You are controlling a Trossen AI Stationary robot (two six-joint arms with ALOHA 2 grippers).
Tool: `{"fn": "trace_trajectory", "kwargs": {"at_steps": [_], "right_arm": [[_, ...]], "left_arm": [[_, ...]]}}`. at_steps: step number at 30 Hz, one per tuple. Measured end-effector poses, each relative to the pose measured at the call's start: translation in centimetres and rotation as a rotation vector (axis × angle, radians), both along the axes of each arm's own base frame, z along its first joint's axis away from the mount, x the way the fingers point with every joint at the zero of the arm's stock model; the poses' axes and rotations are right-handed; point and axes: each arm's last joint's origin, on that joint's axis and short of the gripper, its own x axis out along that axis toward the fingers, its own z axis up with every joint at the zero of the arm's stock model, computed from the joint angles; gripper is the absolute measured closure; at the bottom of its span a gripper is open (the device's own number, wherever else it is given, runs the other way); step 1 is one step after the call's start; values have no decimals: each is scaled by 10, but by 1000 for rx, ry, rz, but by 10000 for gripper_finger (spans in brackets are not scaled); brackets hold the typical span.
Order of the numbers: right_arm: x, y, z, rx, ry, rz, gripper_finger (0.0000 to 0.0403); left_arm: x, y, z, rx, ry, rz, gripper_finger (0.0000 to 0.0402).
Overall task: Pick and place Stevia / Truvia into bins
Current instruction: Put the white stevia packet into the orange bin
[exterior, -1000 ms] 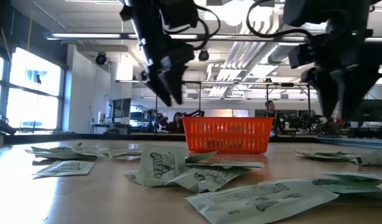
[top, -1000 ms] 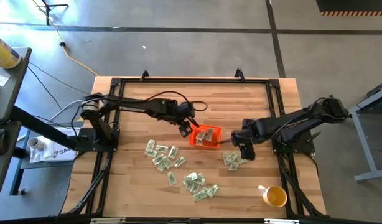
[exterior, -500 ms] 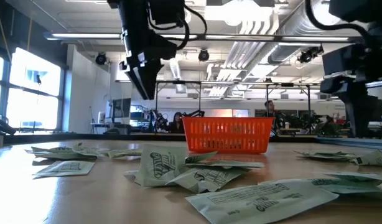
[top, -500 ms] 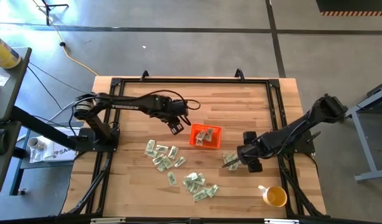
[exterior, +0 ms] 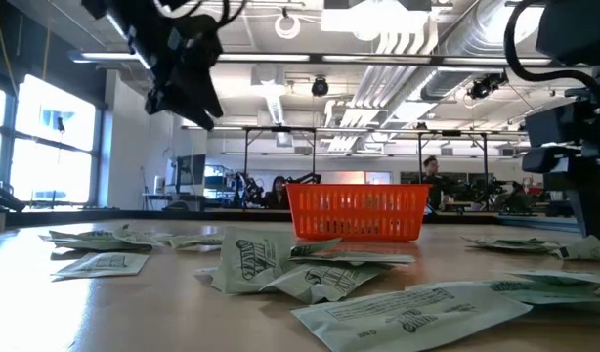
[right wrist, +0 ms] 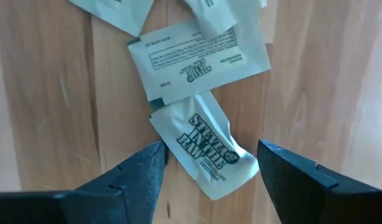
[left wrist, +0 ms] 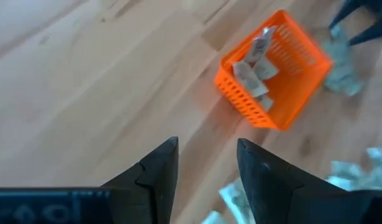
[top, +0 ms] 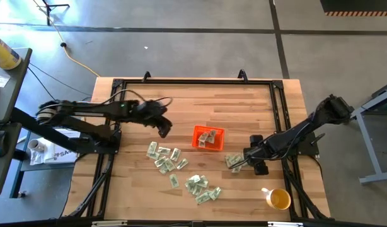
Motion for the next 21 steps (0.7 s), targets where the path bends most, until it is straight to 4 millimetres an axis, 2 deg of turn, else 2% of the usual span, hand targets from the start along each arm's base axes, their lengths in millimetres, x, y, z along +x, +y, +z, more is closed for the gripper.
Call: {"fn": "trace_trajectory", "kwargs": {"at_steps": [5,11,15,18,21], "right_arm": [[-3,-8,-8,72,29,-69,183],[2,-21,-9,110,39,-203,231],[4,-30,-9,146,58,-327,286],[3,-33,-8,160,64,-382,346],[4,-33,0,179,41,-438,392]], "left_arm": [[-26,-4,-9,-90,-64,89,205],[-42,-6,-7,-135,-134,108,205],[-47,-6,-1,-110,-172,127,205],[-49,-6,2,-85,-185,142,205],[-49,-5,2,-73,-190,133,204]]}}
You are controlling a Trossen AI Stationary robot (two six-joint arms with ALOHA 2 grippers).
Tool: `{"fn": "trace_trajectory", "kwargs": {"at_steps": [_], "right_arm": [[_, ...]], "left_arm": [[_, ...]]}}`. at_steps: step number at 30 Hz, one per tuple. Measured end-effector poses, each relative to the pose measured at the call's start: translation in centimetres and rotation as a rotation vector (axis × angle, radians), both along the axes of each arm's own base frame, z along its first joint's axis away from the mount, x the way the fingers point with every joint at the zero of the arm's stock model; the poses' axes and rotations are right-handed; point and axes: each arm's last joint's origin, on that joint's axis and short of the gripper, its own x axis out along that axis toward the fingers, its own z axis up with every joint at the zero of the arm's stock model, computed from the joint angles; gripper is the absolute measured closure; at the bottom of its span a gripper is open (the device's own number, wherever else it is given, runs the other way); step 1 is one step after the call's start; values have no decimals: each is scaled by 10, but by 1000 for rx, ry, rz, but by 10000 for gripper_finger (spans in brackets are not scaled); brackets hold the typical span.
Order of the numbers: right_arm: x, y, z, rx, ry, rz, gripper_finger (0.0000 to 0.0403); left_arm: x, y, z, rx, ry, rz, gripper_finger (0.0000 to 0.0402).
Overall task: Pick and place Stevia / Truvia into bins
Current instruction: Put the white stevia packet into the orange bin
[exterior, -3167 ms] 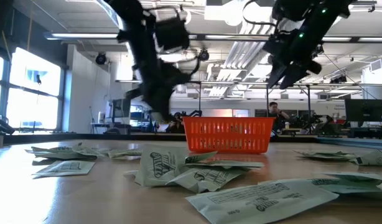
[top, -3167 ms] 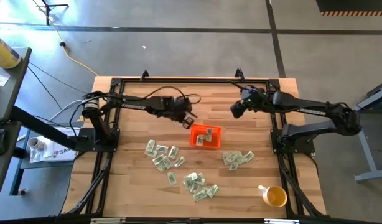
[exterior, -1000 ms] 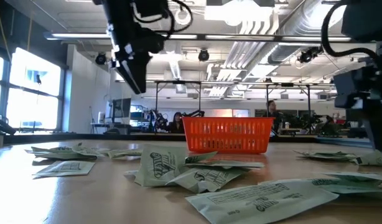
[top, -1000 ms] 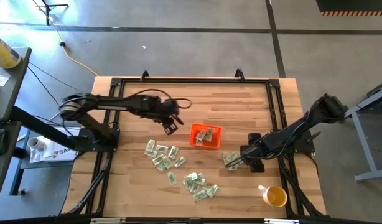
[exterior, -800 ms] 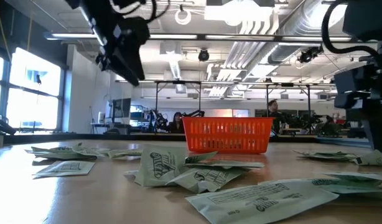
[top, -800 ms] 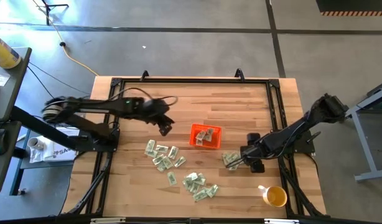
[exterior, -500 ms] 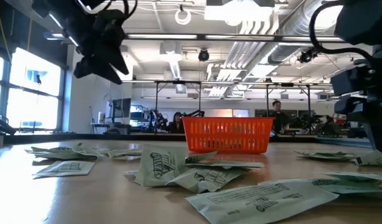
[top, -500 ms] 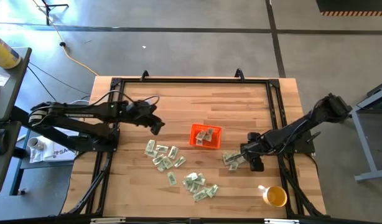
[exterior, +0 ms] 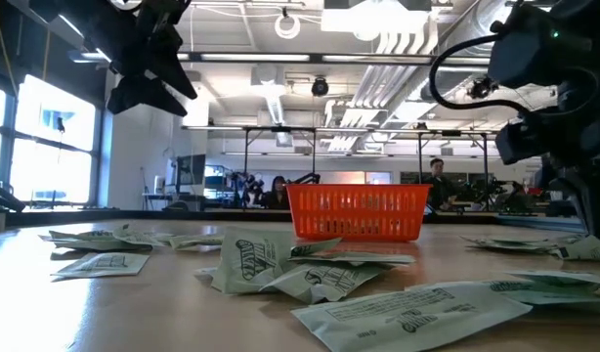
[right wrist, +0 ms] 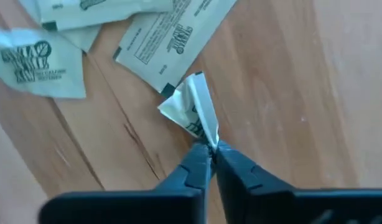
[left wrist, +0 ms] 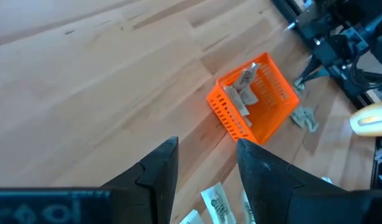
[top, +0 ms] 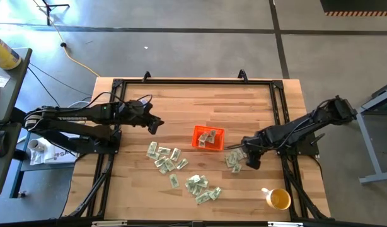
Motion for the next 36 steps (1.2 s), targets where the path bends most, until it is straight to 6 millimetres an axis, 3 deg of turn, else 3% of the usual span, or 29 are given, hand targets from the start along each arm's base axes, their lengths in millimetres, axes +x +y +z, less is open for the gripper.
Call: {"fn": "trace_trajectory", "kwargs": {"at_steps": [7,11,17,22,30,36], "right_arm": [[17,-3,50,-59,-207,-199,394],[46,-14,76,-77,-405,-220,390],[93,-42,70,-78,-430,-224,395],[133,-47,70,-115,-424,-185,392],[165,-44,69,-63,-375,-243,269],[152,-31,77,-156,-273,-319,177]], "left_arm": [[0,0,0,27,8,-18,204],[0,0,0,47,14,-36,204],[-3,-1,-1,56,35,-74,204],[-13,-3,-2,50,94,-98,204],[-38,-6,4,109,112,-148,204],[-51,-8,12,154,62,-170,204]]}}
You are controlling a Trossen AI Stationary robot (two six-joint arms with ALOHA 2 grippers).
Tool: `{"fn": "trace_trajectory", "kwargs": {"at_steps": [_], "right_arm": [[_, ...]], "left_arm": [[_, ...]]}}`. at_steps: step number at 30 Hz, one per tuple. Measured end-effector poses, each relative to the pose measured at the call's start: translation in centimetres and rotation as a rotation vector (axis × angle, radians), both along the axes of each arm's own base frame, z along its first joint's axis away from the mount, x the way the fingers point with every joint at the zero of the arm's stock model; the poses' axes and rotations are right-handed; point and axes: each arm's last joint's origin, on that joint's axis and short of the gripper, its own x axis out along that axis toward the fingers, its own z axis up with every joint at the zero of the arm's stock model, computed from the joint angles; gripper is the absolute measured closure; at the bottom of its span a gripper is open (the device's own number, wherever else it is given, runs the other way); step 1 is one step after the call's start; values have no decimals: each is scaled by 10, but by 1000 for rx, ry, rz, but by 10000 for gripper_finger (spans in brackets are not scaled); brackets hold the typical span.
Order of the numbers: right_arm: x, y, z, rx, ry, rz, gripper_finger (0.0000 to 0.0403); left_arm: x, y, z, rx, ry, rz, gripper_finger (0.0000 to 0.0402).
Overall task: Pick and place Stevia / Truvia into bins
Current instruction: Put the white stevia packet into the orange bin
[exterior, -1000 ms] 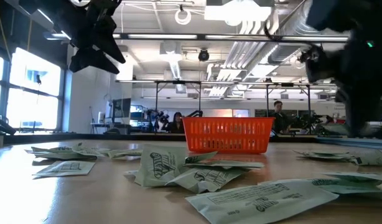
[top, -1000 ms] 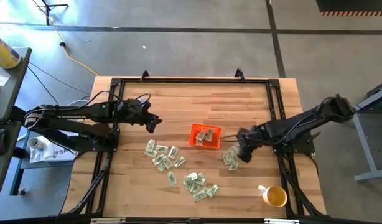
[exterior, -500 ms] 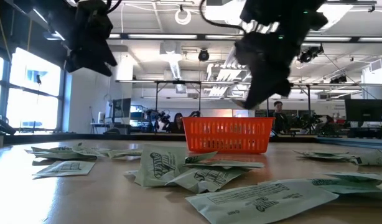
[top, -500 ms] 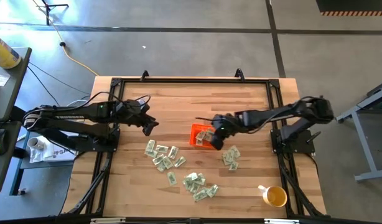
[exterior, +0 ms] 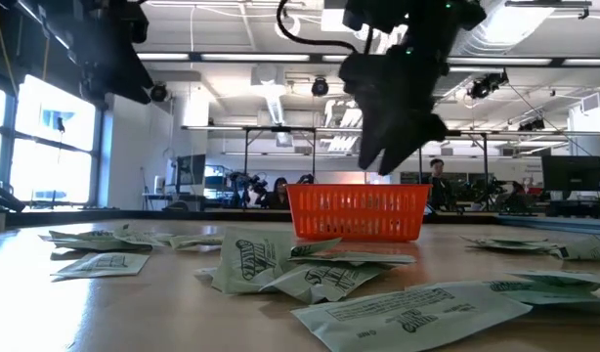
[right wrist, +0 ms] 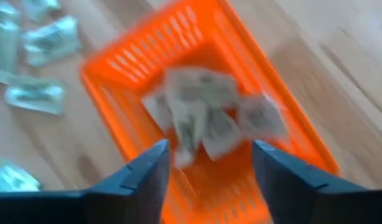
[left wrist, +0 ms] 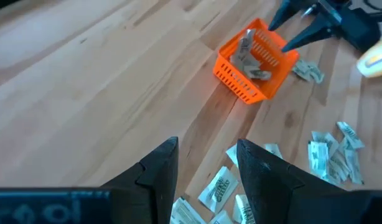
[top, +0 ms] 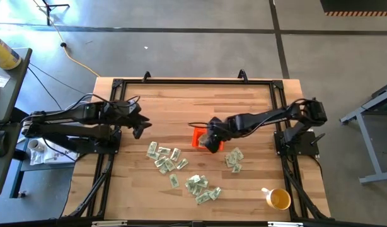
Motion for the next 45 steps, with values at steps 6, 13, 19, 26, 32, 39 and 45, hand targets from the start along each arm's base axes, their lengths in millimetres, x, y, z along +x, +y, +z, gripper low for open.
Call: {"fn": "trace_trajectory", "kwargs": {"at_steps": [6,13,19,26,32,39,45], "right_arm": [[-34,17,-10,23,346,82,149],[-69,18,-53,281,409,-68,162],[-88,25,-64,296,320,-103,178],[-102,32,-79,208,310,-145,199],[-109,32,-80,88,348,-157,237],[-112,29,-80,32,348,-215,349],[-109,27,-64,56,197,-290,388]], "left_arm": [[-6,-1,4,28,-29,-17,204],[-6,-1,5,37,-43,-20,204],[-6,0,5,17,-50,6,204],[-7,10,6,0,-63,102,204],[-10,20,6,-3,-66,185,204],[-12,27,6,-18,-71,230,204],[-13,29,6,-23,-70,244,204]]}}
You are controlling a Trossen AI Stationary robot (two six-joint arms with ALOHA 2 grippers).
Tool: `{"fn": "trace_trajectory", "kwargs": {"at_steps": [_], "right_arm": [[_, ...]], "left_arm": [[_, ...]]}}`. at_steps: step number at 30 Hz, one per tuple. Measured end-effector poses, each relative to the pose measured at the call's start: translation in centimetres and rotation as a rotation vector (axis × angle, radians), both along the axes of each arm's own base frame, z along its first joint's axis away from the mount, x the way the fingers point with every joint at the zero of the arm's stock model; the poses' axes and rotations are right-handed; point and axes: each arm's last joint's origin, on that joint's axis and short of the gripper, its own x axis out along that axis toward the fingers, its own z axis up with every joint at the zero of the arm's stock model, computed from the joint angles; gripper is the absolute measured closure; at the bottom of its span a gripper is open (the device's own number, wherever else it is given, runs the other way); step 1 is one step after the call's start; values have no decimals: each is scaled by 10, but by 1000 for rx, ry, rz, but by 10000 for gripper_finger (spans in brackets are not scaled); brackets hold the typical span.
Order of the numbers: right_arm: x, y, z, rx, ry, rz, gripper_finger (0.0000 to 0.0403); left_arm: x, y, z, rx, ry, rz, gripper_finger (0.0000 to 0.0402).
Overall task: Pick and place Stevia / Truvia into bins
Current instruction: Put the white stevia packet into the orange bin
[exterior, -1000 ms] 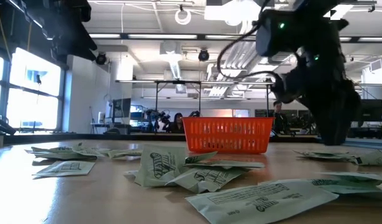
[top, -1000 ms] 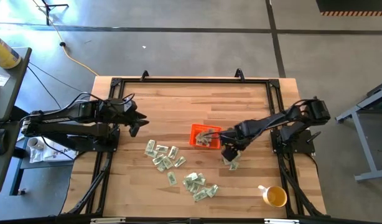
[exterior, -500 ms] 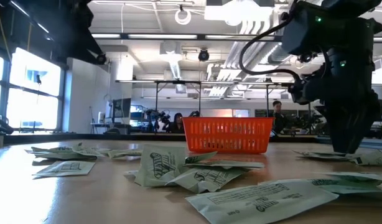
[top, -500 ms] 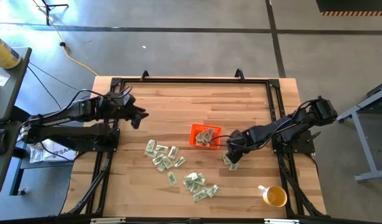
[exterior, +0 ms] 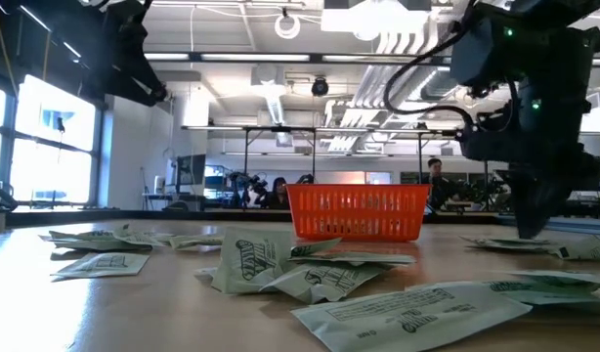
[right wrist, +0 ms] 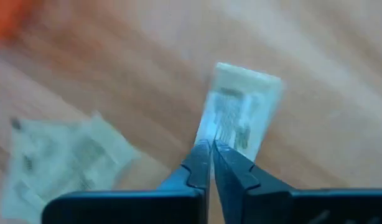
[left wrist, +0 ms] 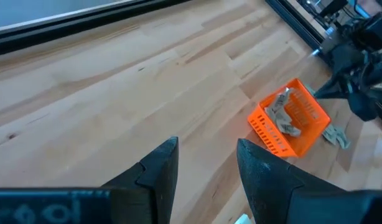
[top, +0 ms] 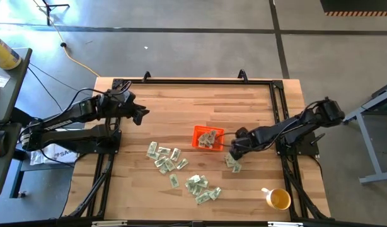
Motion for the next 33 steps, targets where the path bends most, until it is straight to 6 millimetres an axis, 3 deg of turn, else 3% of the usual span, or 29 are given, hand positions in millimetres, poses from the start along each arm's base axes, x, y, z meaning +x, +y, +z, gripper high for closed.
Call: {"fn": "trace_trajectory", "kwargs": {"at_steps": [4,11,14,21,33], "right_arm": [[7,-9,29,-66,-165,-70,400],[42,-33,69,-109,-320,99,401],[45,-41,62,-80,-228,114,402],[25,-38,37,42,-60,10,376],[-1,-31,5,89,51,-65,167]], "left_arm": [[4,0,-2,-26,7,-37,204],[17,3,-6,-43,22,-117,204],[20,4,-8,-56,39,-125,204],[20,3,-9,-73,41,-164,204],[20,2,-9,-32,59,-238,204]]}}
